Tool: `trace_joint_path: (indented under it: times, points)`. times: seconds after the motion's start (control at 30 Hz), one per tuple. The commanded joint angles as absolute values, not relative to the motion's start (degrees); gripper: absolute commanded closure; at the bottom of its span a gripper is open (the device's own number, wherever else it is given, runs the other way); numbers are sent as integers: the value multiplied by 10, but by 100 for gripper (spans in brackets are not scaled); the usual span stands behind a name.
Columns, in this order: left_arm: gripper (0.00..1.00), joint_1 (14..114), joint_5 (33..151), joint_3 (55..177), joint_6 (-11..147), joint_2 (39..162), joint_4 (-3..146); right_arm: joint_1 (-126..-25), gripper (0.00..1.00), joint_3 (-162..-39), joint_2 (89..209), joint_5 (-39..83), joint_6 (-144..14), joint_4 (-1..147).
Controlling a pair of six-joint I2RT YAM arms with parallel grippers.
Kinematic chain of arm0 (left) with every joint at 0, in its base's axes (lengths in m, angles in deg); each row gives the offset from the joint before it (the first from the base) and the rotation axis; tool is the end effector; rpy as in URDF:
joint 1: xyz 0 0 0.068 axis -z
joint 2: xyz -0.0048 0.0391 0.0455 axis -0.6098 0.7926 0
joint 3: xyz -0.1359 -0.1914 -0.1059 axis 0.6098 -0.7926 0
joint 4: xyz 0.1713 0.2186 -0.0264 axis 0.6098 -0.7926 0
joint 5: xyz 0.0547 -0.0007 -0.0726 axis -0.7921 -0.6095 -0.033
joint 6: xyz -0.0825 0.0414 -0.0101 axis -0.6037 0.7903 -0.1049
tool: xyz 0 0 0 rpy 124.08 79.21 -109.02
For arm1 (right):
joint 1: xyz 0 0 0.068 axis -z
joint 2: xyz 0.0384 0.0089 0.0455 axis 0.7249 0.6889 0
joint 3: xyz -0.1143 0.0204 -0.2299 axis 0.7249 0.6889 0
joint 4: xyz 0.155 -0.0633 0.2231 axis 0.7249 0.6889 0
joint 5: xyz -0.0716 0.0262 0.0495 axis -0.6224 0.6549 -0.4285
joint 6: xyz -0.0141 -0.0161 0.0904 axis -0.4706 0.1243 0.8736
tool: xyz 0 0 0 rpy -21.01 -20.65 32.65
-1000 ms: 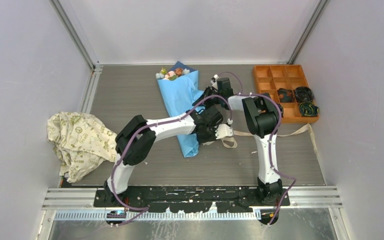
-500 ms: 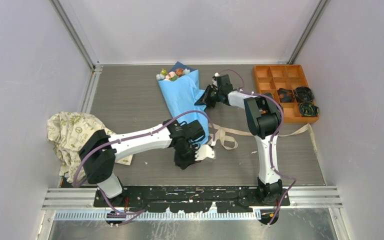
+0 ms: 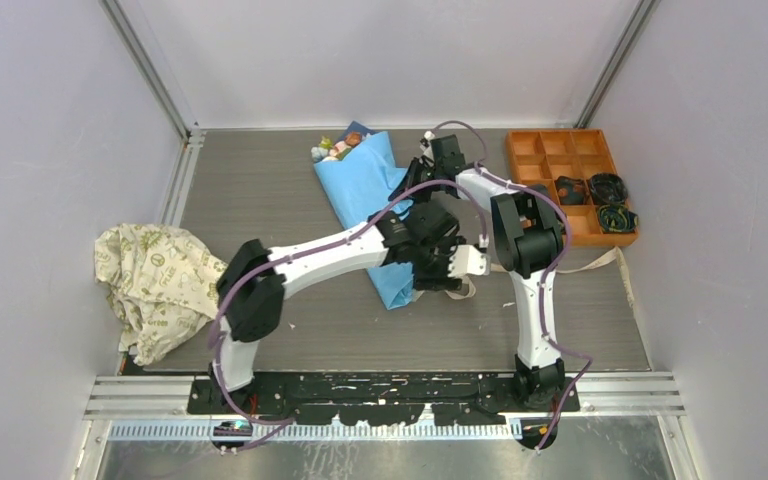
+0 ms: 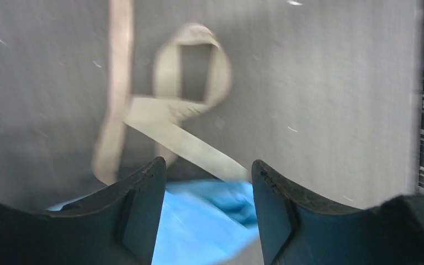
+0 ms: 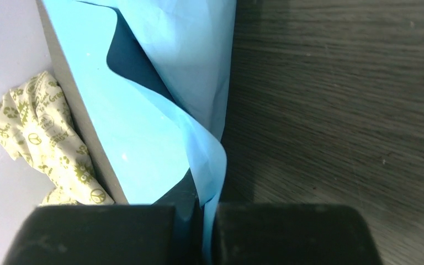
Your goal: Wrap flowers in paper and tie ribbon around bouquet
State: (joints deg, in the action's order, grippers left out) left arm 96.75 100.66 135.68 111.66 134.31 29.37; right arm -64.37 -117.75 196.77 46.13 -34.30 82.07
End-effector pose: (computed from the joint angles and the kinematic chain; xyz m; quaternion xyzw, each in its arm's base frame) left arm 0.2119 -0.4020 0.1984 0.7098 0.6321 -0.1996 0.2384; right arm 0.4866 0.2031 0.0952 0.0521 0.8961 0.3903 0.2047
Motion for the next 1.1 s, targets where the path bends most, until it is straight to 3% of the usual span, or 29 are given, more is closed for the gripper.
trace_joint_path:
  times: [0.0, 0.4, 0.57, 0.73, 0.83, 0.97, 1.07]
  points:
    - [41, 940, 1007, 1413, 1291, 1423, 365, -644, 99, -1215, 1970, 500, -414, 844]
    - [55, 896, 1123, 1418, 1505, 1497, 420, -637, 99, -1251, 2002, 502, -493, 912]
    - [57, 897, 1119, 1420, 1484, 1509, 444, -630, 99, -1257, 2015, 528, -506, 915]
    - [60, 897, 1091, 1454, 1342, 1507, 426, -624, 99, -1267, 2020, 561, -496, 911]
    - [51, 896, 1112, 1449, 1263, 1482, 371, -625, 99, -1256, 2012, 556, -483, 895]
    - [41, 900, 1147, 1396, 1270, 1448, 396, -625, 99, -1241, 2005, 561, -476, 872]
    - [40, 902, 1106, 1451, 1172, 1476, 369, -625, 99, -1242, 2003, 542, -481, 893]
